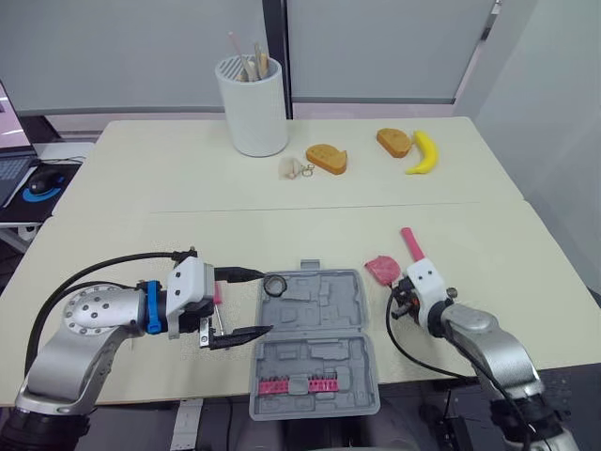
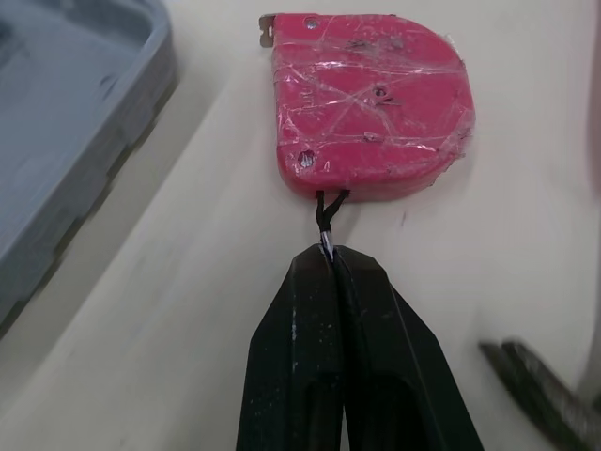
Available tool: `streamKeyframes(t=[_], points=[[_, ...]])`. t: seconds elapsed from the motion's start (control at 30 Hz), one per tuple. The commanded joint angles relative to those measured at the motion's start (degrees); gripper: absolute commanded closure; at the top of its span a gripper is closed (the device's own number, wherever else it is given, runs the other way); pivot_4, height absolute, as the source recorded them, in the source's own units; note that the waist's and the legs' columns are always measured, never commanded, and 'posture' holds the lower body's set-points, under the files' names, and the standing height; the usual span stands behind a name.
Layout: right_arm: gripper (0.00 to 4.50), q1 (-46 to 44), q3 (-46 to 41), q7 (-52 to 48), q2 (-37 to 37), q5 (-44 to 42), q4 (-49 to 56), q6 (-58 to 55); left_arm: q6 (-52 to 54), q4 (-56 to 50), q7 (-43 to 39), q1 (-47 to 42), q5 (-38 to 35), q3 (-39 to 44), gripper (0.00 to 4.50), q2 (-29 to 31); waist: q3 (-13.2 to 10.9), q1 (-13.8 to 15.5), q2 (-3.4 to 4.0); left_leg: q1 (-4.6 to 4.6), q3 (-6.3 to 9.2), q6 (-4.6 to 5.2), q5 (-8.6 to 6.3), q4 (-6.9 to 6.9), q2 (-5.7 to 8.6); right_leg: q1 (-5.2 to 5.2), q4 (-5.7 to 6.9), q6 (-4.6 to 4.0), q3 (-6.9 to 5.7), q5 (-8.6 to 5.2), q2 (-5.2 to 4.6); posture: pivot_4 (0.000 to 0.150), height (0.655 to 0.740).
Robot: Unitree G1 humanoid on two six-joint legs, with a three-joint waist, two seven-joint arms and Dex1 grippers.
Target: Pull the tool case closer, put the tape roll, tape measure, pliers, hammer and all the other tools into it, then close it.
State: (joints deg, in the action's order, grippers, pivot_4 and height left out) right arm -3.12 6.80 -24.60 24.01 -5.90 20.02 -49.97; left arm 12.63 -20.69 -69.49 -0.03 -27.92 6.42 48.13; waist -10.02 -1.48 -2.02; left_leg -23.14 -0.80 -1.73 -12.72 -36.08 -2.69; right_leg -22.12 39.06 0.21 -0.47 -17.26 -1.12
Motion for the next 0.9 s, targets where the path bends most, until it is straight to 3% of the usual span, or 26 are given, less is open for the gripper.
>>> streamKeyframes(t=[0.03, 0.5, 0.9], points=[[4.46, 4.25, -0.79, -1.62, 2.85, -1.90, 9.29, -3.35, -0.21, -2.98, -1.32, 0.92, -1.38, 0.72, 0.00, 1.32, 0.00, 0.00, 0.00, 0.00, 0.00, 0.00, 0.00, 0.00, 0.00, 0.00, -0.01, 0.05, 0.01, -0.03, 0.00, 0.150, 0.7400], [4.46, 23.77, -1.33, -0.47, 6.88, -5.34, 24.59, -8.71, 0.89, -6.22, -7.23, 3.51, -3.56, -0.34, 0.00, 3.80, 0.02, 0.09, -0.02, 0.03, -0.01, 0.00, 0.00, 0.00, -0.01, 0.03, -0.04, 0.26, 0.02, -0.19, -0.01, 0.150, 0.7400], [4.46, 27.50, 0.31, 1.65, 6.61, -7.62, 29.32, -11.65, 1.11, -6.19, -7.98, 4.04, -3.64, -1.17, 0.00, 3.47, 0.03, 0.11, -0.03, 0.03, -0.01, 0.00, 0.00, 0.00, -0.01, 0.03, -0.05, 0.24, 0.00, -0.22, -0.01, 0.150, 0.7400]])
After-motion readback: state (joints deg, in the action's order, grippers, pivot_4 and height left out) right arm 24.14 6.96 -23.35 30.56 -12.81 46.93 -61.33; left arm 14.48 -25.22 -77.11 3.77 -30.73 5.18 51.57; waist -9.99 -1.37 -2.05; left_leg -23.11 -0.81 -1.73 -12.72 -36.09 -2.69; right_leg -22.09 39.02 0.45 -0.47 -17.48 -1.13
